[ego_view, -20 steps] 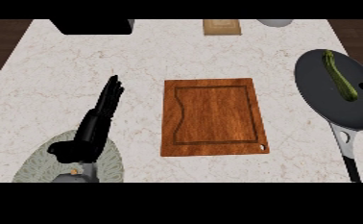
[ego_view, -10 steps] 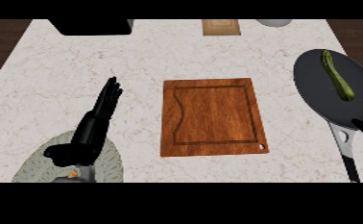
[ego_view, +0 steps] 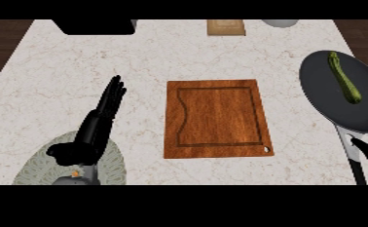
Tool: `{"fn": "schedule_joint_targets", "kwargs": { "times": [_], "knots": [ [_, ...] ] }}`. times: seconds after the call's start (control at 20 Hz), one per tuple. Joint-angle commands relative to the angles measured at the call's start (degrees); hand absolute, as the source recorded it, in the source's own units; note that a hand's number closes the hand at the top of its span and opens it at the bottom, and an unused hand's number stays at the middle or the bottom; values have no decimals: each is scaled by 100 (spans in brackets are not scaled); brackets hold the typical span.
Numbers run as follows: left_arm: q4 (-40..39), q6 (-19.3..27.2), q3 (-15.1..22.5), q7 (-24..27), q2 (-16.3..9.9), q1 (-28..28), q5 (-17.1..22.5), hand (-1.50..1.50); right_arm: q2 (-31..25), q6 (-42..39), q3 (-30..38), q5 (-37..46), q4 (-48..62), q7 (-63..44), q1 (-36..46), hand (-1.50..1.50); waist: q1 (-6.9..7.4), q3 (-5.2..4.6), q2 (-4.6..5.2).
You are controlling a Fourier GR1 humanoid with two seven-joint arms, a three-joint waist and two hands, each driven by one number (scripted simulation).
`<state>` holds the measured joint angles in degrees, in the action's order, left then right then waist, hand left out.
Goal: Pick the squash from the cutting board and place it in the pan
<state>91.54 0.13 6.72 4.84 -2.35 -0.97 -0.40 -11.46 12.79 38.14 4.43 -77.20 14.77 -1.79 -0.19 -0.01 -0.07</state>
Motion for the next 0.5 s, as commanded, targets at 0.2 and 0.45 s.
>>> {"fn": "schedule_joint_targets", "kwargs": {
  "times": [0.2, 0.45],
  "knots": [
    [-465, -66, -92, 421, 110, -134, -99, 0, -184, 196, -125, 1, -291, -384, -238, -150, 8, 0, 6],
    [84, -271, -166, 223, -87, 330, 39, 0, -28, 589, -448, 430, -456, -509, -242, -150, 23, 0, 5]
  ]
}}
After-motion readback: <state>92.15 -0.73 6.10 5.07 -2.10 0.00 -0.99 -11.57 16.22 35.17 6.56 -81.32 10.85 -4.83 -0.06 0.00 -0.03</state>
